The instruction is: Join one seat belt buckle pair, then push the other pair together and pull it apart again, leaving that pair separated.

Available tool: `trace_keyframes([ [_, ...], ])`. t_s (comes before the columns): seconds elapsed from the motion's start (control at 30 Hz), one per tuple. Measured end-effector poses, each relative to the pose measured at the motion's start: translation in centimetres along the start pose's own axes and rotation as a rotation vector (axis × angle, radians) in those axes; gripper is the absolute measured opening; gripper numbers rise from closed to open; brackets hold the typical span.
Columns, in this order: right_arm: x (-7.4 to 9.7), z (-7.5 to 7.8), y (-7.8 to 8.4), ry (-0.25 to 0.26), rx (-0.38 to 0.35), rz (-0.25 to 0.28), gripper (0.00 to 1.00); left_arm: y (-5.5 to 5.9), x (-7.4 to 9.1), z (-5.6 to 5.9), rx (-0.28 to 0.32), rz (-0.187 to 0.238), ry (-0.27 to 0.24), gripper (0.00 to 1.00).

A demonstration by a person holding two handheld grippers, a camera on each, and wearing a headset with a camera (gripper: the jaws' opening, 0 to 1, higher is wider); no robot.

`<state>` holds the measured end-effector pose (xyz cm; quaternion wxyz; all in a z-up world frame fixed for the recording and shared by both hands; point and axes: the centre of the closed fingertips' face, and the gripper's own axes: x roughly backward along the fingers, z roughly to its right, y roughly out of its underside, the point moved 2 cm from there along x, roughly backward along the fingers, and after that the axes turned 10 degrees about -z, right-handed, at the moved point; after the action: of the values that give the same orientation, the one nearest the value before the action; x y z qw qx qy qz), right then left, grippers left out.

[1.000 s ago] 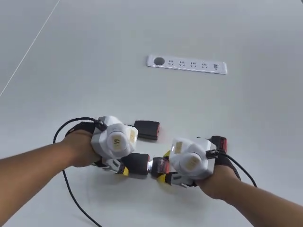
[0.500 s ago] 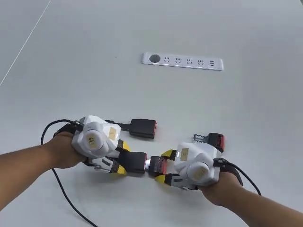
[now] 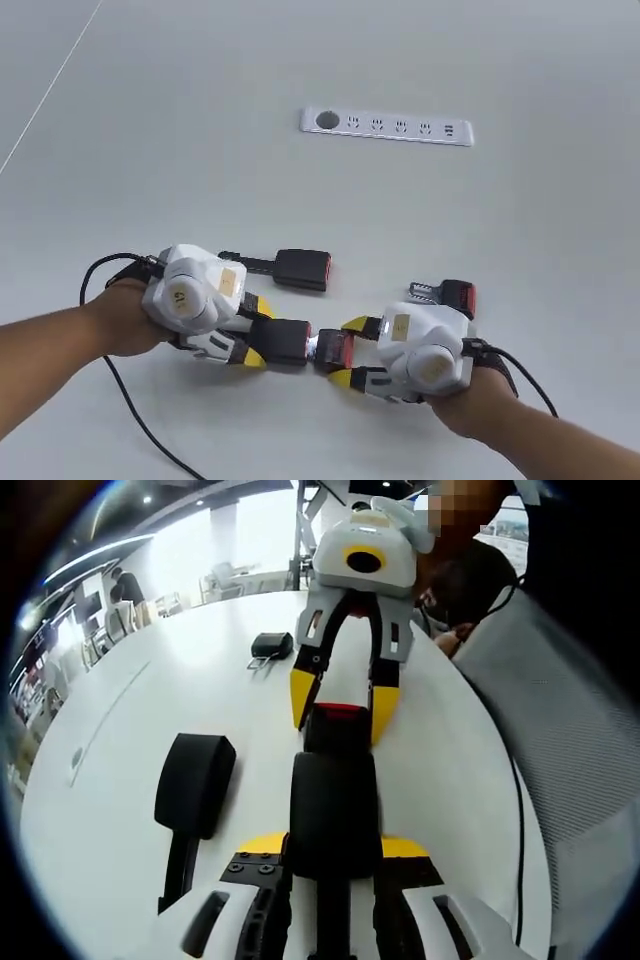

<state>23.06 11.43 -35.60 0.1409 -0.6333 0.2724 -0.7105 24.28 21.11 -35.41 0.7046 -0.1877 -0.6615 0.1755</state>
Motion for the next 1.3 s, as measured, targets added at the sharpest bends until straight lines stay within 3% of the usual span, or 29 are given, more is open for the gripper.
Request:
trace_keyframes([
  [0.3,0.1,0.0,-0.3,0.004,0.032,-0.033,0.33,-0.2,-0.2,0.1,0.009,-0.034,-0.009,0.32],
  [0.53,0.0,0.0,-0.4,0.005,-0.008,-0.03,0.36,-0.2,-0.3,0.2,0.003,-0.064,-0.028,0.33],
  [0.6,0.0,0.0,-0.3,0.007,-0.028,-0.038,0.4,-0.3,-0.3,0.2,0.015,-0.077,-0.037,0.34],
  [0.63,0.0,0.2,-0.2,0.022,-0.05,-0.045,0.49,-0.3,-0.3,0.2,0.011,-0.08,-0.042,0.34],
  [0.67,0.1,0.6,-0.3,0.051,-0.088,-0.027,0.65,-0.3,-0.2,-0.2,-0.006,-0.088,-0.087,0.37],
  [0.7,0.3,0.9,-0.6,0.064,-0.102,-0.004,0.74,-0.1,0.0,-0.8,0.001,-0.114,-0.132,0.5],
  [0.73,0.8,1.0,-0.7,0.072,-0.116,0.019,0.78,0.2,0.1,-0.7,0.015,-0.147,-0.129,0.65],
  [0.8,1.3,1.1,-0.6,0.085,-0.108,0.019,0.77,-0.3,0.1,-0.6,0.023,-0.127,-0.138,0.96],
  [0.83,1.4,1.1,-0.6,0.085,-0.107,0.019,0.78,-0.6,0.3,-0.7,0.014,-0.104,-0.151,0.96],
  [0.9,1.7,1.1,-0.5,0.085,-0.115,0.022,0.77,-0.6,0.9,-0.5,0.014,-0.102,-0.144,0.85],
  [0.93,1.9,1.2,-0.4,0.09,-0.117,0.022,0.77,-0.5,1.0,-0.4,0.022,-0.107,-0.139,0.83],
  [1.03,2.9,1.3,-0.3,0.098,-0.123,0.036,0.77,-0.5,1.3,-0.4,0.013,-0.106,-0.15,0.87],
  [1.13,4.3,1.8,0.0,0.116,-0.121,0.052,0.77,-0.5,1.9,-0.5,0.013,-0.112,-0.15,0.84],
  [1.3,7.2,4.0,1.1,0.16,-0.145,0.089,0.78,-1.2,3.3,-1.7,0.011,-0.092,-0.181,0.84],
])
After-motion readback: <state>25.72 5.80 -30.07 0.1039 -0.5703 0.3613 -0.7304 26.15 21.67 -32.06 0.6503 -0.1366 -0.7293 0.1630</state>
